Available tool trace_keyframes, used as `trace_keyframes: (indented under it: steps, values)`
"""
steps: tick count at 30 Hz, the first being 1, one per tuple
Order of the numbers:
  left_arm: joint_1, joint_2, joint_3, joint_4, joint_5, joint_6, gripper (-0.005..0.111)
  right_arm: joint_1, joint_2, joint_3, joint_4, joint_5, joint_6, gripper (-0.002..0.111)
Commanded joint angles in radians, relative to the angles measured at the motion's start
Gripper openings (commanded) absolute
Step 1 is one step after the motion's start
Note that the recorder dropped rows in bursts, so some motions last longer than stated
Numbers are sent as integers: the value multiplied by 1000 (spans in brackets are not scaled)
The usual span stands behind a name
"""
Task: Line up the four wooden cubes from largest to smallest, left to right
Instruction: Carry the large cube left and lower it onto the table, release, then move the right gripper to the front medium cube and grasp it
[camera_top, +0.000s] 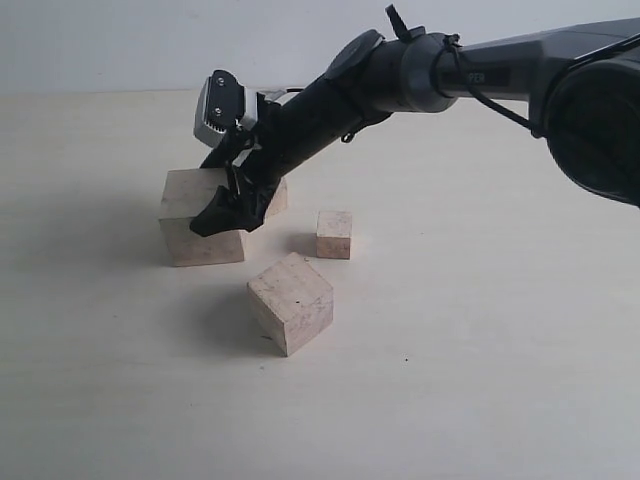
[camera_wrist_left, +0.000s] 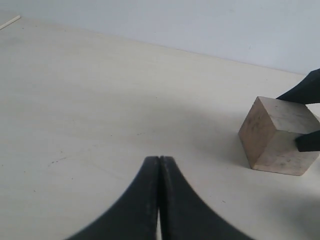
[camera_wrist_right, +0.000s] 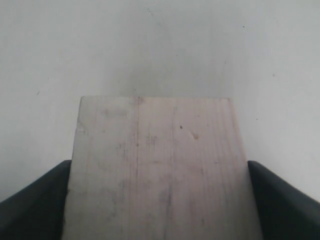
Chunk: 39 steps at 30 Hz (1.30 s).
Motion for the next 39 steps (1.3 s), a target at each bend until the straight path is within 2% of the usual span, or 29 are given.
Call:
trace_keyframes:
  steps: [1,9,13,14,15,18,19,21,27,32,34,37,39]
  values:
    - [-6,-5,3,0,-13,5,0,-9,-9,-5,-7,-13,16,0]
    - [-6,-5,3,0,-13,5,0,-9,-9,-5,-10,-7,33,1]
    - [-6,-5,3,0,-13,5,0,-9,-9,-5,-10,-3,33,14]
    - [-6,-5,3,0,-13,5,0,-9,-9,-5,-10,-3,36,20]
    - [-6,-5,3,0,-13,5,0,-9,-9,-5,-10,1,36,36]
    - [-6,-5,3,0,-13,5,0,-9,-9,-5,4,28,36,62]
    - [-6,-5,3,0,-13,5,0,-9,-11,-5,15,28,36,74]
    - [-6,-5,3,0,-13,5,0,-9,-11,-5,61,28,36,86]
    - [-6,-5,3,0,-13,5,0,-9,-43,-5,63,28,36,87]
    - [-6,-5,3,0,-13,5,0,-9,-98,-5,61,26,110,87]
    - [-6,-5,3,0,-13,5,0,-9,-146,-5,37,62,188,86]
    - [-6,-5,3,0,-13,5,0,-9,-222,-5,-83,78,407,85]
    - [-6,-5,3,0,-13,5,0,-9,-269,-5,-192,90,575,79]
